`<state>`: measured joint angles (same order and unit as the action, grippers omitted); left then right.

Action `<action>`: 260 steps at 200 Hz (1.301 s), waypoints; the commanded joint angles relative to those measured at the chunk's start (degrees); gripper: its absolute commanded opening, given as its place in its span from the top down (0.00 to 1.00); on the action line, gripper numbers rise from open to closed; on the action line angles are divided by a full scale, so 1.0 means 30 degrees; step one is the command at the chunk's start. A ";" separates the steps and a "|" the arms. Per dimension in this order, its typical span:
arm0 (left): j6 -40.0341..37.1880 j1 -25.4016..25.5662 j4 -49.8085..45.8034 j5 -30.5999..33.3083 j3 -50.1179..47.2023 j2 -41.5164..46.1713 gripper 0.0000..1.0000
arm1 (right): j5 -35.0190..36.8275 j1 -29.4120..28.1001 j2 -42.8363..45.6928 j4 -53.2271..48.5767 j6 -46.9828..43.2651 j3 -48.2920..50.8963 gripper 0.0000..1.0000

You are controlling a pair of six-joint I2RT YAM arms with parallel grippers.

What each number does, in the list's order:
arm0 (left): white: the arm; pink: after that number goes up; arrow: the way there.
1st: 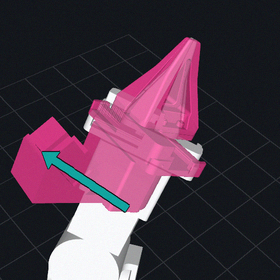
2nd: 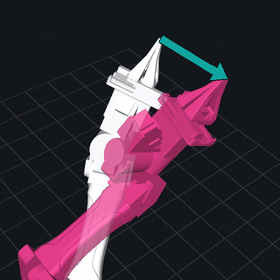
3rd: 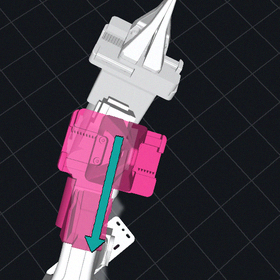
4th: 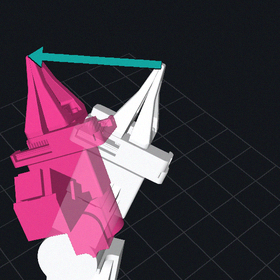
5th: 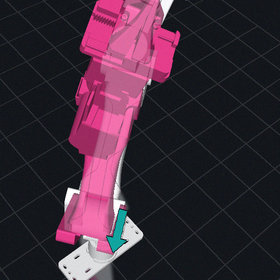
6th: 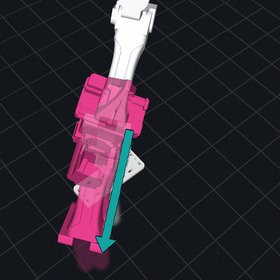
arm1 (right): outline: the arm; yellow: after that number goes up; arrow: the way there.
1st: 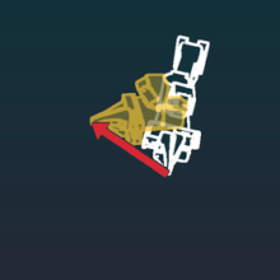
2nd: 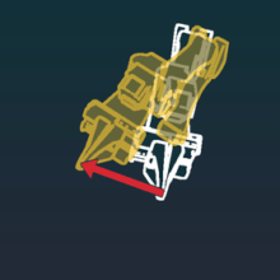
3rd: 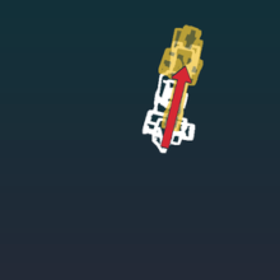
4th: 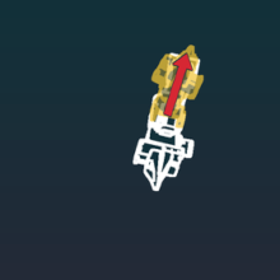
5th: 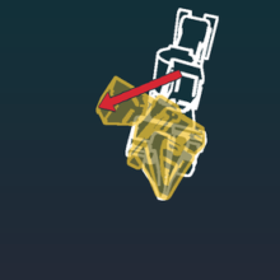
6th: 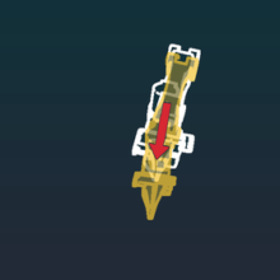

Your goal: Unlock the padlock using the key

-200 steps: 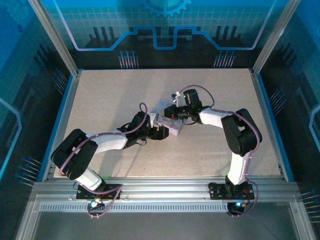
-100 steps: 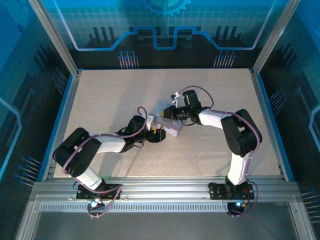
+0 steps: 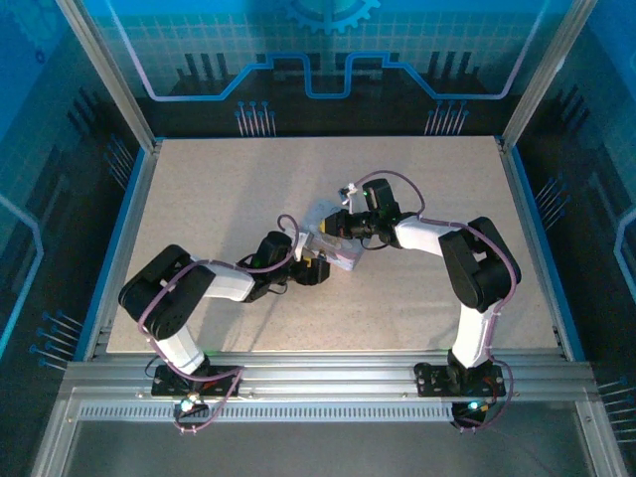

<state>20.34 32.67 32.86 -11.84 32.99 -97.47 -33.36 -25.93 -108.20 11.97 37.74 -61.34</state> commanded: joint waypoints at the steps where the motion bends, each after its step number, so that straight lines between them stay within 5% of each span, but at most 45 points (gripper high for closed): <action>1: -0.0900 -0.0175 0.0591 -0.0333 0.0493 -0.0454 0.27 | 0.0985 -0.0525 -0.0974 -0.3491 0.0048 0.0997 0.92; 125: -0.1623 -0.0172 0.1231 -0.0366 0.1025 -0.1463 0.31 | 0.0943 -0.0554 -0.1003 -0.3476 0.0078 0.0920 0.92; 260: -0.0365 -0.0144 0.2741 -0.1346 0.0695 -0.2115 0.47 | 0.0931 -0.0677 -0.1028 -0.3256 0.0283 0.0863 0.92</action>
<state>17.98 32.36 38.30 -13.69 35.51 -102.74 -33.36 -26.26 -108.20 11.99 37.95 -61.34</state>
